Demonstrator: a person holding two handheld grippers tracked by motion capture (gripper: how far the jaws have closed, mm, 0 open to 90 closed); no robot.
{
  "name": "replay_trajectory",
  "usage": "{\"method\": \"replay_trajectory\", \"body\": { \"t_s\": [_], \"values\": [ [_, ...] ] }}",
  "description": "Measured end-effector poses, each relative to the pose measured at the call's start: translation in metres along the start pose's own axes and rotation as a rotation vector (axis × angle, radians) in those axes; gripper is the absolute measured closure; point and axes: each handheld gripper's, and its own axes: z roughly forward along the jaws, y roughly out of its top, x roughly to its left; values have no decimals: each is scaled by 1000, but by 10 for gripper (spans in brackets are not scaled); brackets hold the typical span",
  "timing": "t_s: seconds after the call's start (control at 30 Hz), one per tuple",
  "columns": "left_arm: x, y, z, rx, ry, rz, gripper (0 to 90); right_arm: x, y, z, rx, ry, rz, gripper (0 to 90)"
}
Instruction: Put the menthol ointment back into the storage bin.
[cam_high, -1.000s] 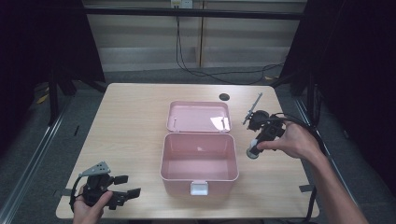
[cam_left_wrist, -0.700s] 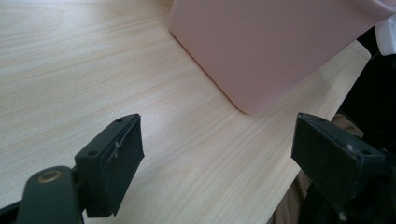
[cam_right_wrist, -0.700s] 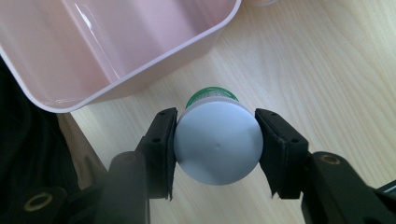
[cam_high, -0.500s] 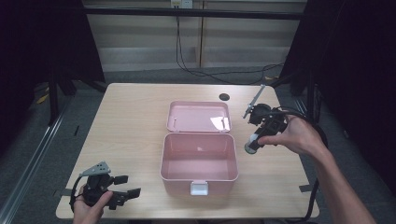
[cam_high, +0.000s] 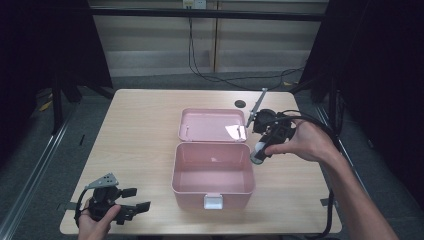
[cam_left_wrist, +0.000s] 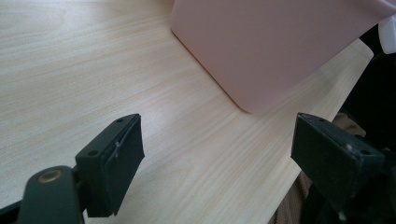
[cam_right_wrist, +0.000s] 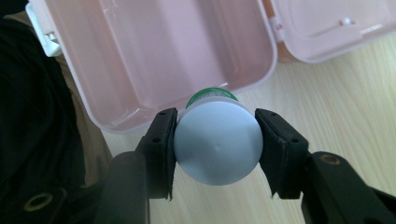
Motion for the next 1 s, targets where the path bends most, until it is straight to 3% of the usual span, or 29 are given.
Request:
{"method": "replay_trajectory", "body": {
  "t_s": [0.3,1.0],
  "values": [
    [-1,0,0,-8,-6,2,167,10,24,8,2,-1,-78,514],
    [-1,0,0,-8,-11,0,167,18,58,32,32,24,-135,514]
  ]
}}
